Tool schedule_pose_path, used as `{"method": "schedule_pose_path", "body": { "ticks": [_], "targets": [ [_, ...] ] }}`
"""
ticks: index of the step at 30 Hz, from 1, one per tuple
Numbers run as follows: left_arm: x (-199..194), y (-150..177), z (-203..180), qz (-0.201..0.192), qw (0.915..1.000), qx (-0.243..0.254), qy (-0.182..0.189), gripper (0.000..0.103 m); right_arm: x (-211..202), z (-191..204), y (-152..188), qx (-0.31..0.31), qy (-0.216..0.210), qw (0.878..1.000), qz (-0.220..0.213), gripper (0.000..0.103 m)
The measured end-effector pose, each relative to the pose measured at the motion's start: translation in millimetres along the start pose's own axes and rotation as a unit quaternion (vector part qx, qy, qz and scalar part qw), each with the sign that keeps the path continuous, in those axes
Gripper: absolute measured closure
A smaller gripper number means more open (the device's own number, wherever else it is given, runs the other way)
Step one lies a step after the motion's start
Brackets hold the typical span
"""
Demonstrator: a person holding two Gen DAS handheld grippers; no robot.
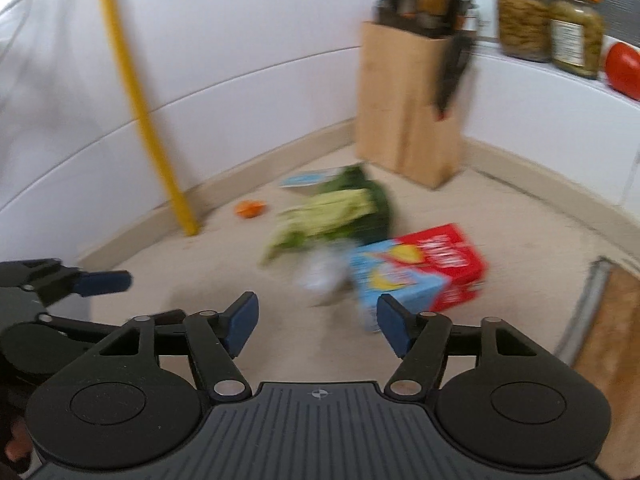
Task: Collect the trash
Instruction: 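Close the left tool on the pale cabbage leaf beside the juice carton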
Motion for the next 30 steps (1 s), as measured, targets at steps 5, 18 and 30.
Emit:
{"method": "schedule_pose_path", "body": {
  "ticks": [5,18,30],
  "targets": [
    [16,-31,-4,-0.028,0.9992,0.021,0.017,0.042,3,-29,-15,0.013,0.019,1.000,-0.007,0.026],
    [98,-63,-4,-0.038,0.9865,0.110,0.116,0.039,17,-65,-23,0.029,0.032,0.999,0.010,0.022],
    [75,-48,3,-0.030,0.9706,0.052,0.233,0.097,28,-77,-35,0.039,0.046,0.998,0.011,0.028]
  ]
}}
Point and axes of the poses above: each gripper's, at about its wrist camera, not at the fingertips, and x roughly the way its jaws point, z to its left, y to its underside, the point moved 8 cm from there along x, roughly the way its jaws point, and after that the axes turned 14 degrees about x, right-handed, at the moved point
